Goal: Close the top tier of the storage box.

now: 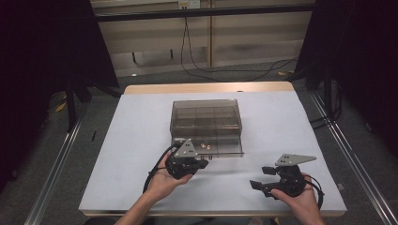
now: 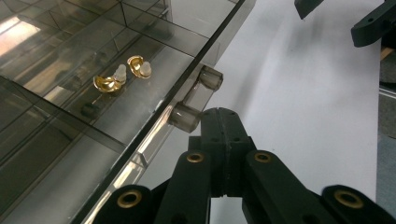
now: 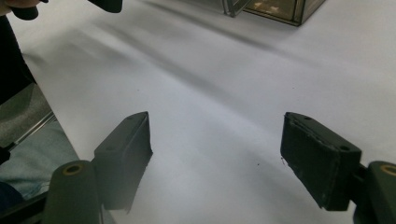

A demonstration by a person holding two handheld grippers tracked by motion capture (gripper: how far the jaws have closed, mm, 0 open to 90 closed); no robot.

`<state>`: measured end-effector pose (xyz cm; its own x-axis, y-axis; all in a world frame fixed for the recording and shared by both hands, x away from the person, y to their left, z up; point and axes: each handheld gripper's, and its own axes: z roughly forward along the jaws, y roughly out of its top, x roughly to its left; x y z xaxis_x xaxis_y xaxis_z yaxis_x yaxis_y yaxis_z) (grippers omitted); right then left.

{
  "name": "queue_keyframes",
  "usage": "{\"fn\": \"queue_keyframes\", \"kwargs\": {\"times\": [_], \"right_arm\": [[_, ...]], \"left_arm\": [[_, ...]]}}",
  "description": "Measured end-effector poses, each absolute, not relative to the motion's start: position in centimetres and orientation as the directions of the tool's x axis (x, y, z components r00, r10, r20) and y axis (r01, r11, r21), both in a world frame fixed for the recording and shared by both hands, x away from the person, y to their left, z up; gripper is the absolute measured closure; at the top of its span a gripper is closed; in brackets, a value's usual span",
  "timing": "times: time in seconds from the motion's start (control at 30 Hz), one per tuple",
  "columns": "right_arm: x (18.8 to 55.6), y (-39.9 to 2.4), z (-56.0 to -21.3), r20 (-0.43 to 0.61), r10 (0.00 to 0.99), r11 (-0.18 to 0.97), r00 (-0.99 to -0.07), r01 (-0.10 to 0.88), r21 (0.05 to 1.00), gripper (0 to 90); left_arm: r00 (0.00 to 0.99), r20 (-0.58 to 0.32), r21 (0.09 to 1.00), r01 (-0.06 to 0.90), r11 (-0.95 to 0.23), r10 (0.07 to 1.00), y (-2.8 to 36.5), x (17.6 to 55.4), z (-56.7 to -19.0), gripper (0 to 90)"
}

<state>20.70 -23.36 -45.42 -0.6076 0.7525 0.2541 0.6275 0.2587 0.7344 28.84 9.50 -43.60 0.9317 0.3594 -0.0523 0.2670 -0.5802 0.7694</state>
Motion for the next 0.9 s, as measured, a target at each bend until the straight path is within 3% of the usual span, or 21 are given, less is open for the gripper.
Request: {"fn": "queue_keyframes", "kwargs": {"times": [0.9], "right_arm": [[20.08, -22.64, -45.33, 0.234, 0.74, 0.297, -0.631, 0.618, 0.728, 25.9]], "left_arm": [[0.921, -0.06, 0.778, 0.285, -0.56, 0.386, 9.18, 29.6, -43.5, 90.0]]}}
